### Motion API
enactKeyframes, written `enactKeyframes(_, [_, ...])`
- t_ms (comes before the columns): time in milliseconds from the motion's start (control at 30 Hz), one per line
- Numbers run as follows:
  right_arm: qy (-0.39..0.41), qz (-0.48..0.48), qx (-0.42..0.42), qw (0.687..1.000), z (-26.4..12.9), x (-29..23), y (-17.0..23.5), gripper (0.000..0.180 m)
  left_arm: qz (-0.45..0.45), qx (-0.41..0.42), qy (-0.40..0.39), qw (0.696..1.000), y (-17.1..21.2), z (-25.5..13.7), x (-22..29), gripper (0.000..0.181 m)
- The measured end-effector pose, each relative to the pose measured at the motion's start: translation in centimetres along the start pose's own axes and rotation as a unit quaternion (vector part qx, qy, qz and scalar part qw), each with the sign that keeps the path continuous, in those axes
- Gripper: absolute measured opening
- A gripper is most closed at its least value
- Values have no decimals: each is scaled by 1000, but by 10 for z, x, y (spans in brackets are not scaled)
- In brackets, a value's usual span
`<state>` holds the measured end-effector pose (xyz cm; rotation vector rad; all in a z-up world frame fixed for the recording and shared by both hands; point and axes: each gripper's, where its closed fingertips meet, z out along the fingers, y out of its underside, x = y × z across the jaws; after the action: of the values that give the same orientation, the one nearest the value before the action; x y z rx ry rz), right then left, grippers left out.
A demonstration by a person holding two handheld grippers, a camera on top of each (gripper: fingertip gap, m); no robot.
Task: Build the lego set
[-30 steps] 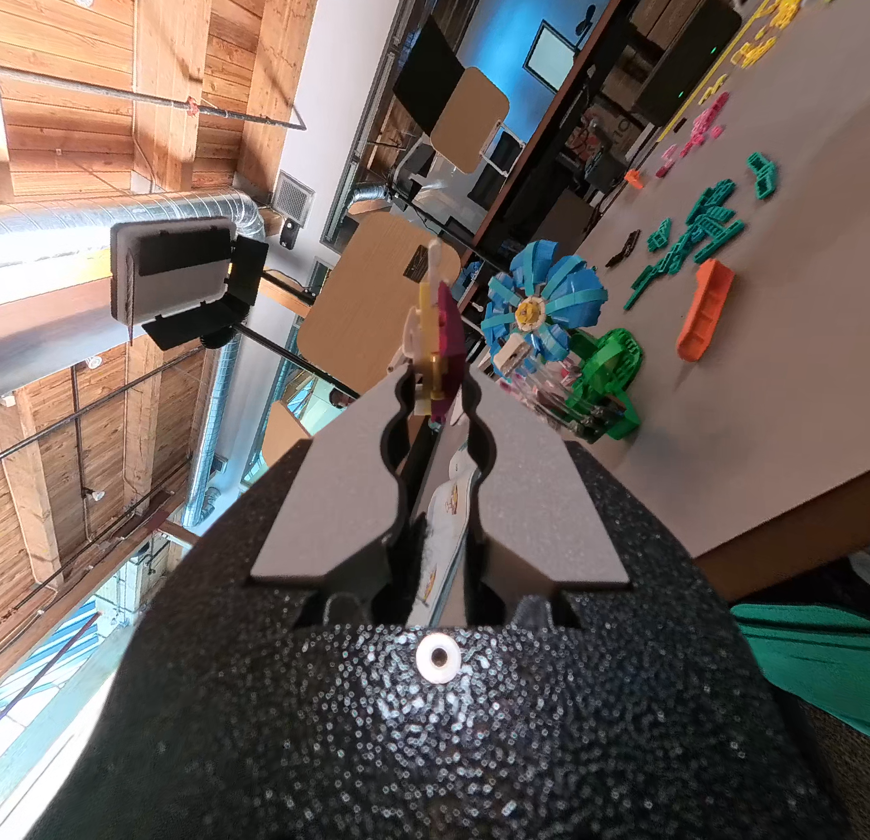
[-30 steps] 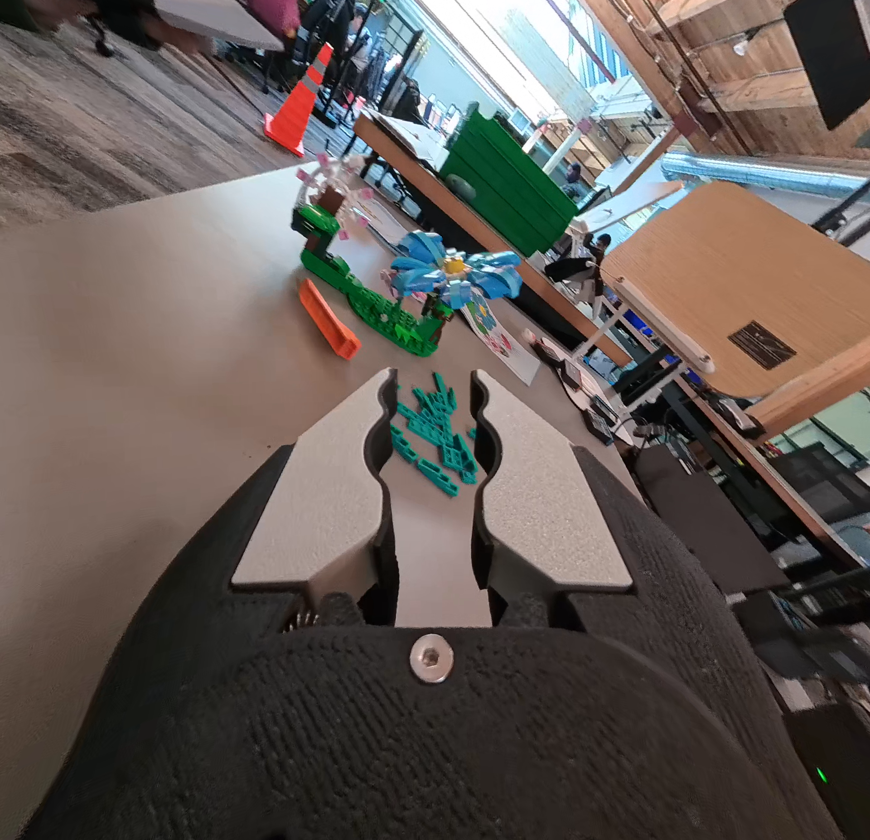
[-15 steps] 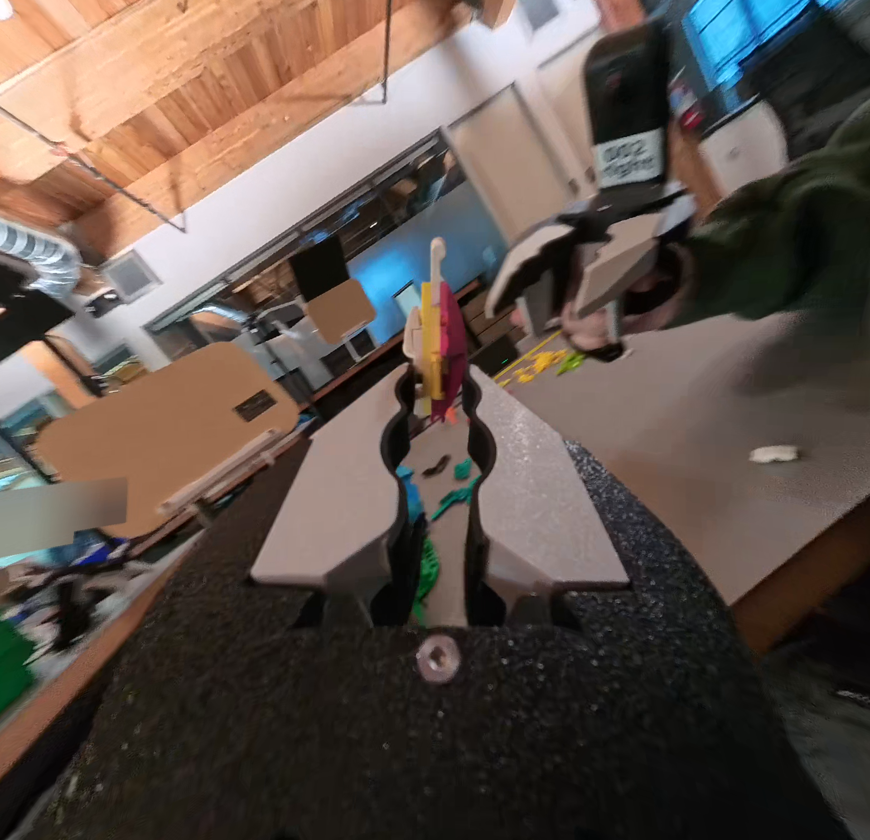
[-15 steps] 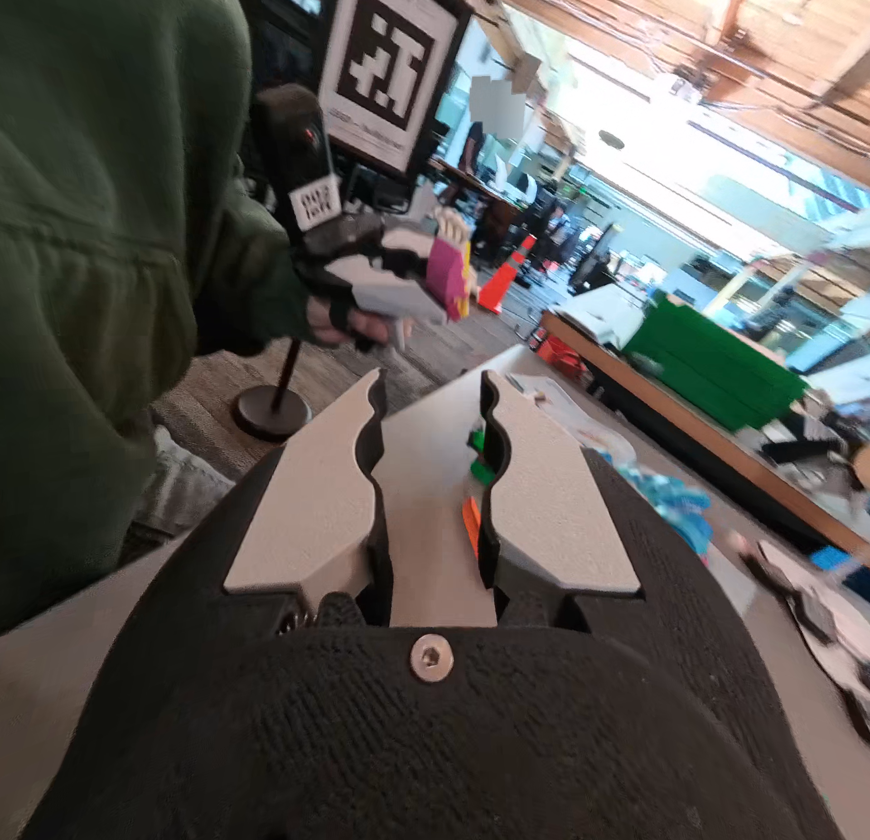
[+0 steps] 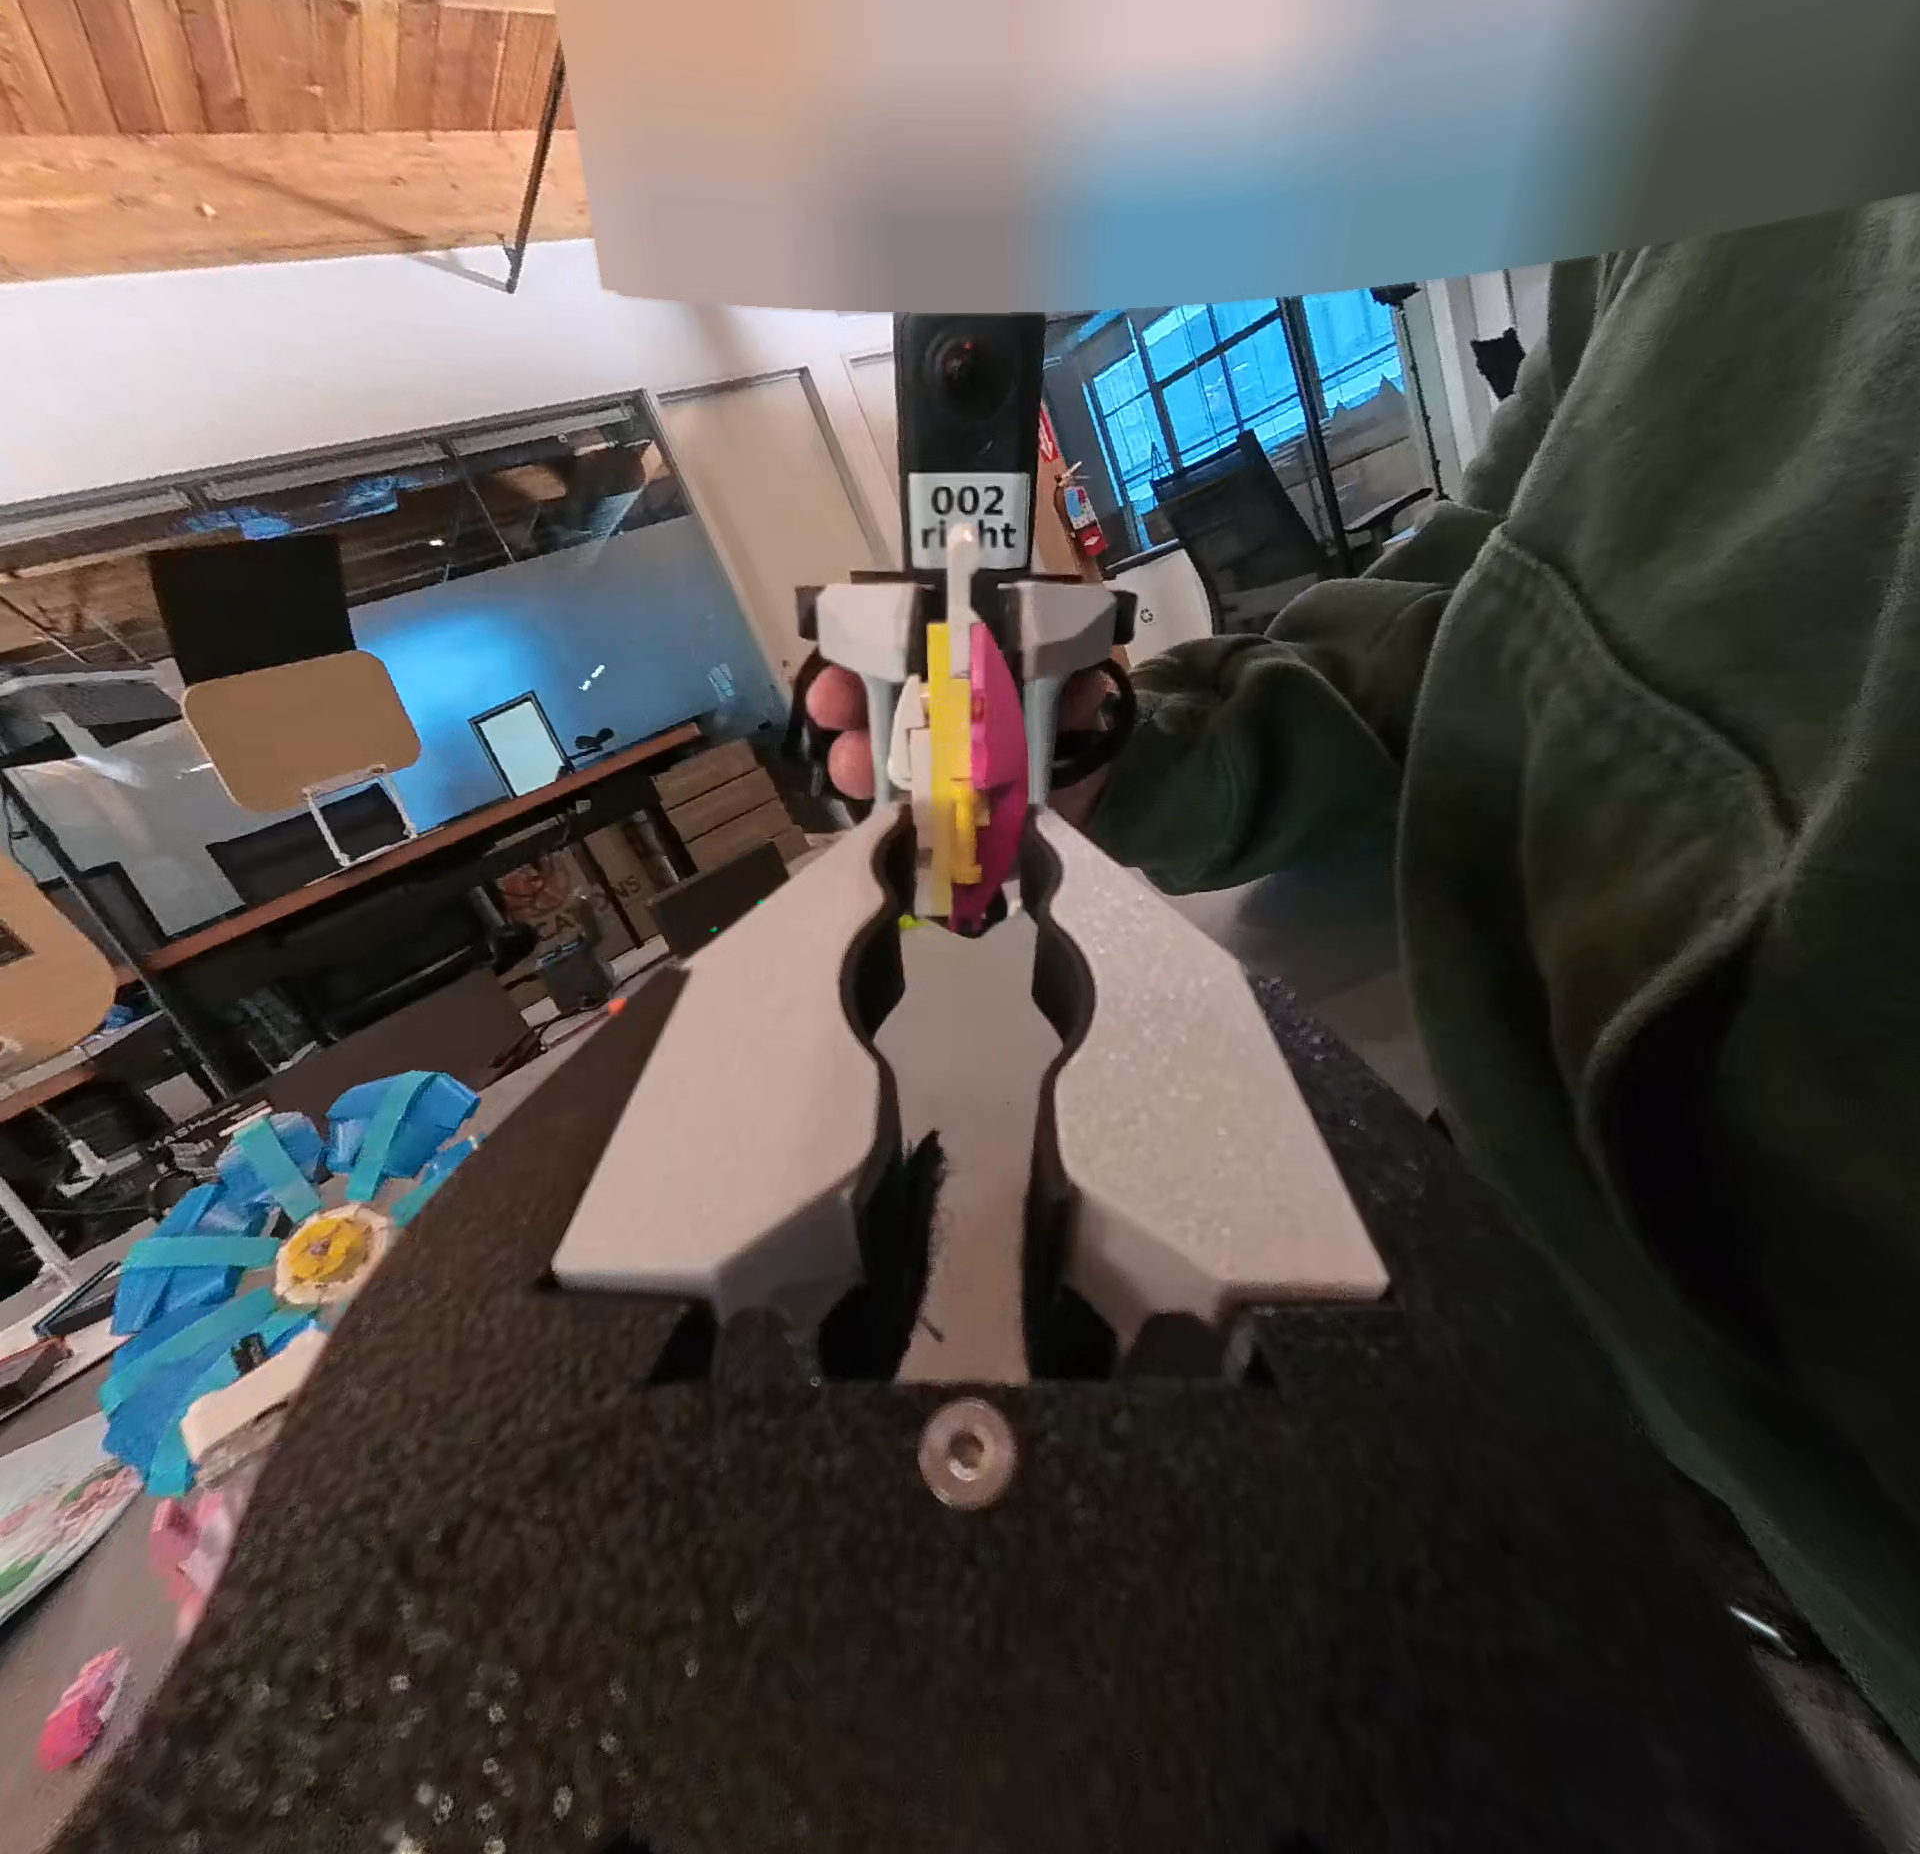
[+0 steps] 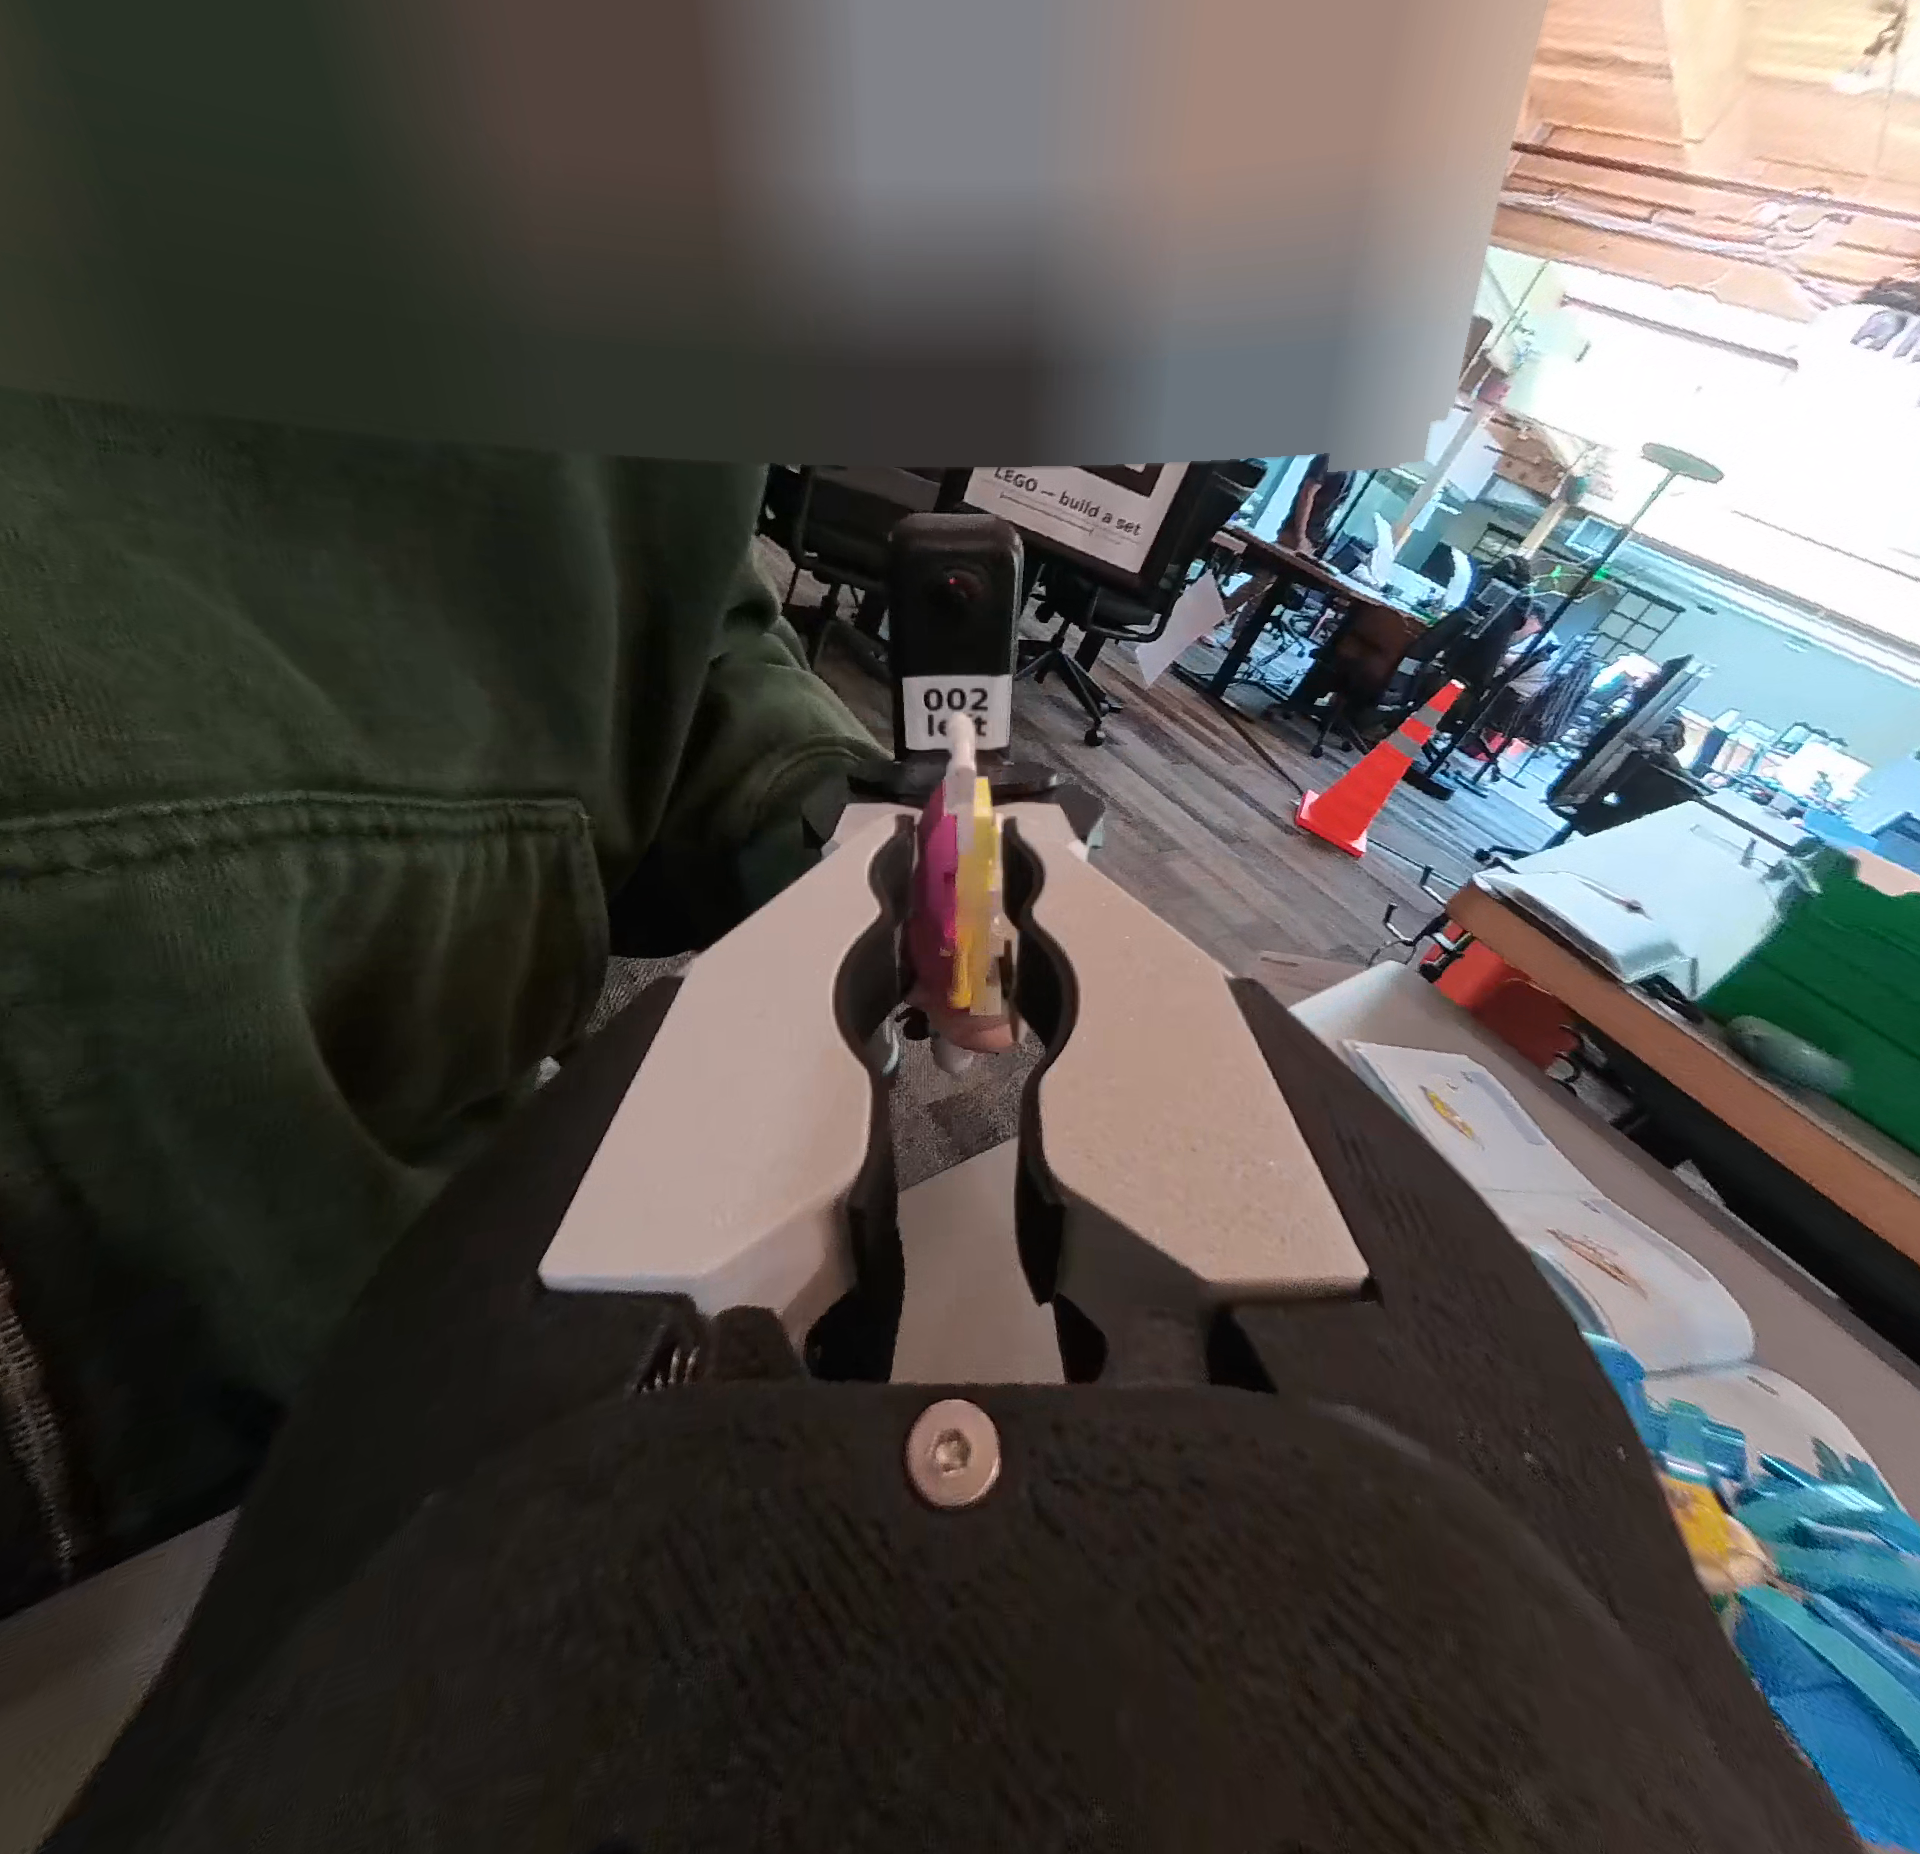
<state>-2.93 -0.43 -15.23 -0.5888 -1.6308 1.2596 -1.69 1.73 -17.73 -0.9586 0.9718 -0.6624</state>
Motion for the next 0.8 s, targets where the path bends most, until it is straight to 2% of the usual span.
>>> enactKeyframes(200, [7,-13,-25,1000,-2,2,5,11,-12,-14,-9,1000,6,2,-4,18])
enactKeyframes(267, [31,-41,-46,998,-4,7,7,11,-32,-25,-40,998,10,4,-14,22])
enactKeyframes(333, [65,-79,-81,991,-10,14,13,11,-52,-41,-73,995,15,6,-24,51])
enactKeyframes(400, [124,-135,-135,974,-22,25,24,11,-77,-68,-99,990,21,5,-33,67])
enactKeyframes(467, [187,-213,-207,936,-39,38,36,11,-107,-87,-127,982,24,5,-41,69])
enactKeyframes(533, [234,-306,-282,879,-57,44,46,11,-134,-107,-153,973,29,9,-45,66])
enactKeyframes(667, [245,-442,-394,767,-81,35,69,11,-119,-166,-175,963,49,32,-39,54])
enactKeyframes(733, [243,-467,-430,733,-93,29,82,11,-127,-182,-157,962,59,49,-28,50])
enactKeyframes(800, [241,-471,-457,715,-103,24,91,11,-147,-209,-138,957,75,65,-17,51])
